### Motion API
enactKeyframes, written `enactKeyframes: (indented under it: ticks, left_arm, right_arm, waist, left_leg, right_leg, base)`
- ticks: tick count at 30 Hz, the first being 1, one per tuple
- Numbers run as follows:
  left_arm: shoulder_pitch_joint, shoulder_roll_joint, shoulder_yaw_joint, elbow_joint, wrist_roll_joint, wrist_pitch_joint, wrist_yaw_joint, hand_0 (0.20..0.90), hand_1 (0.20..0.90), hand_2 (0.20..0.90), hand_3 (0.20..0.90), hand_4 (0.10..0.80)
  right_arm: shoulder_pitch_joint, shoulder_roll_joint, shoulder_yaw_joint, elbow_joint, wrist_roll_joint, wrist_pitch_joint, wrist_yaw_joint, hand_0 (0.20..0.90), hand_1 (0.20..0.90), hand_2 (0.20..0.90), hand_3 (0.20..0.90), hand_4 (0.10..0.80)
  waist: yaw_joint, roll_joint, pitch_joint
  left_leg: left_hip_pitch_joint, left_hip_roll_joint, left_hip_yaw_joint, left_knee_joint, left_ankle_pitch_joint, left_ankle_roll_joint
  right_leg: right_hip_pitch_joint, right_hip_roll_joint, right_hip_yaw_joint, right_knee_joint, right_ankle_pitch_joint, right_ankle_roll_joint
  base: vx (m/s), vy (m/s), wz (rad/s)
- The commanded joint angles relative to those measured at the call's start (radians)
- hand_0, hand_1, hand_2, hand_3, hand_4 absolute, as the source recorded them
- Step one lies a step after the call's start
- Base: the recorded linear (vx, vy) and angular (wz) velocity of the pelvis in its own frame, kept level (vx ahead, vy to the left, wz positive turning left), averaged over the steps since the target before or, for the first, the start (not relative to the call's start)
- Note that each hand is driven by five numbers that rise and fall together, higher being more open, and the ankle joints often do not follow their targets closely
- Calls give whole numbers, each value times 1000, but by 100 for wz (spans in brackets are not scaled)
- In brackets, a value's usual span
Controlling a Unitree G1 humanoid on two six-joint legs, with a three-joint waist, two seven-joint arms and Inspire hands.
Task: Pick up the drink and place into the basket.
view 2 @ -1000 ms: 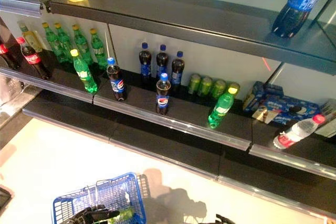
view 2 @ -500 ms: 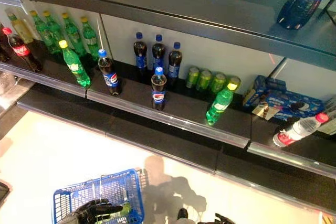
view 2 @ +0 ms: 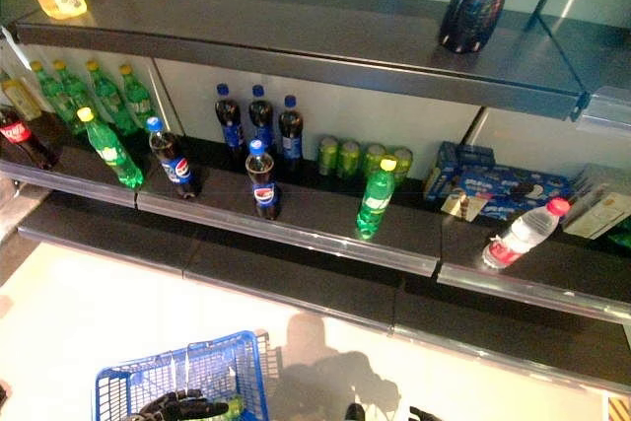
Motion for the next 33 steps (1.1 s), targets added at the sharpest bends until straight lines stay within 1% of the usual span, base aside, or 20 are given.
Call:
enactKeyframes:
  ticks: [1,6,7,8,9,10,12,13,15,19,20,23,26,27,28,29,30,31,32,33]
  left_arm:
    - [-53,20,18,12,21,-53,-35,300,300,300,200,100]
    - [-58,14,12,10,19,-56,-32,300,300,300,200,100]
    - [-56,16,14,13,16,-56,-31,300,300,300,200,100]
    - [-48,19,22,19,20,-64,-30,300,300,300,200,100]
    - [-40,23,33,21,17,-70,-30,300,300,300,200,100]
    - [-37,26,39,18,7,-70,-30,300,300,300,200,100]
    - [-55,26,34,15,-3,-52,-26,300,300,300,200,100]
    - [-60,25,28,15,7,-45,-25,300,300,300,200,100]
    - [-55,20,21,22,30,-53,-24,300,300,300,200,100]
    - [-43,22,32,25,20,-57,-17,300,300,300,200,100]
    - [-34,30,47,25,19,-56,-12,300,300,300,200,100]
    - [-29,39,47,17,24,-54,-21,300,300,300,200,100]
    - [-54,42,13,-3,-10,-61,-31,300,300,300,200,100]
    - [-110,37,-21,-26,-57,-74,-27,300,300,300,200,100]
    - [-137,35,-32,-32,-67,-77,-25,300,300,300,200,100]
    - [-182,29,-50,-41,-92,-84,-17,300,300,300,200,100]
    - [-210,27,-60,-44,-105,-89,-10,300,300,300,200,100]
    - [-227,28,-71,-45,-113,-91,-2,300,300,300,200,100]
    - [-231,29,-73,-45,-114,-90,2,300,300,300,200,100]
    - [-237,37,-80,-53,-121,-87,9,300,300,300,200,100]
  right_arm:
    - [-48,-11,-22,44,0,-16,-6,900,900,900,900,800]
    - [-49,-18,-25,53,11,-26,-2,900,900,900,900,800]
    - [-51,-18,-24,56,11,-25,-1,900,900,900,900,800]
    - [-54,-16,-18,57,3,-21,1,900,900,900,900,800]
    - [-54,-18,-12,53,-24,-20,15,900,900,900,900,800]
    - [-51,-22,-9,49,-38,-23,27,900,900,900,900,800]
    - [-51,-28,2,50,-47,-25,16,900,900,900,900,800]
    - [-54,-28,1,56,-38,-20,8,900,900,900,900,800]
    - [-60,-30,-9,66,-14,-14,12,900,900,900,900,800]
    - [-60,-27,-10,65,-54,-12,36,900,900,900,900,800]
    - [-54,-25,-1,60,-70,-1,34,900,900,900,900,800]
    - [-41,-35,4,53,-66,4,37,900,900,900,900,800]
    - [-56,-49,16,44,-40,4,29,900,900,900,900,800]
    - [-122,-68,27,47,-18,0,19,900,900,900,900,800]
    - [-155,-76,31,49,-2,4,15,900,900,900,900,800]
    - [-199,-85,38,45,18,-1,7,900,900,900,900,800]
    - [-221,-90,42,41,32,-3,3,900,900,900,900,800]
    - [-234,-95,45,36,52,-3,-2,900,900,900,900,800]
    - [-236,-96,45,35,59,-2,-4,900,900,900,900,800]
    - [-243,-103,42,25,87,-7,-9,900,900,900,900,800]
  waist:
    - [12,-12,-16]
    - [10,-7,-21]
    - [8,-7,-22]
    - [10,-8,-23]
    - [14,-12,-19]
    - [17,-16,-17]
    - [17,-17,-15]
    - [14,-15,-17]
    - [13,-12,-20]
    - [16,-13,-24]
    - [14,-16,-23]
    - [11,-20,-11]
    - [8,-17,28]
    - [7,-4,94]
    - [8,1,121]
    - [7,0,175]
    - [6,-2,204]
    - [5,-4,227]
    - [4,-4,230]
    - [-2,-7,262]
  left_leg:
    - [14,-33,66,14,-52,43]
    - [22,-32,53,8,-55,39]
    - [26,-38,40,10,-62,45]
    - [27,-48,10,19,-73,53]
    - [17,-55,-26,49,-80,54]
    - [7,-55,-38,70,-83,51]
    - [7,-42,-20,48,-68,44]
    - [17,-41,-20,25,-65,45]
    - [22,-37,-16,17,-62,40]
    - [26,-28,1,15,-56,33]
    - [27,-22,11,14,-52,29]
    - [19,-15,12,15,-47,24]
    - [-35,-12,6,17,-35,24]
    - [-121,-13,-7,24,-16,29]
    - [-156,-13,-8,35,-10,31]
    - [-248,-15,-19,116,-11,35]
    - [-321,-14,-32,193,-19,36]
    - [-380,-15,-52,266,-30,36]
    - [-396,-15,-57,285,-35,36]
    - [-468,-15,-77,402,-68,36]
  right_leg:
    - [-25,-47,4,66,-29,25]
    - [-21,-46,0,72,-39,22]
    - [-21,-41,11,75,-46,19]
    - [-23,-35,35,84,-56,14]
    - [-23,-27,71,89,-62,8]
    - [-21,-26,85,87,-60,8]
    - [-10,-29,71,68,-52,11]
    - [-8,-28,66,62,-52,10]
    - [-4,-25,59,53,-47,13]
    - [1,-30,43,44,-39,18]
    - [0,-28,44,41,-36,20]
    - [-9,-21,56,35,-31,20]
    - [-73,-19,75,35,-17,20]
    - [-178,-20,90,56,-3,14]
    - [-220,-22,89,75,0,10]
    - [-302,-33,93,140,-2,3]
    - [-365,-41,95,204,-9,-3]
    - [-417,-46,100,268,-21,-9]
    - [-431,-47,102,285,-26,-10]
    - [-497,-59,120,375,-50,-18]
  base:
    - [14,-2,3]
    - [-7,1,6]
    - [21,-2,6]
    - [39,-16,2]
    - [29,-31,-3]
    - [-12,-36,-11]
    - [-79,12,-8]
    - [-82,56,3]
    - [-42,45,2]
    - [9,4,0]
    - [36,15,0]
    - [94,-18,-6]
    - [-180,-15,-10]
    - [-460,20,-10]
    - [-673,21,-11]
    - [-509,3,-11]
    - [-480,-19,-16]
    - [-262,-22,-5]
    - [-247,-34,4]
    - [-164,-26,8]
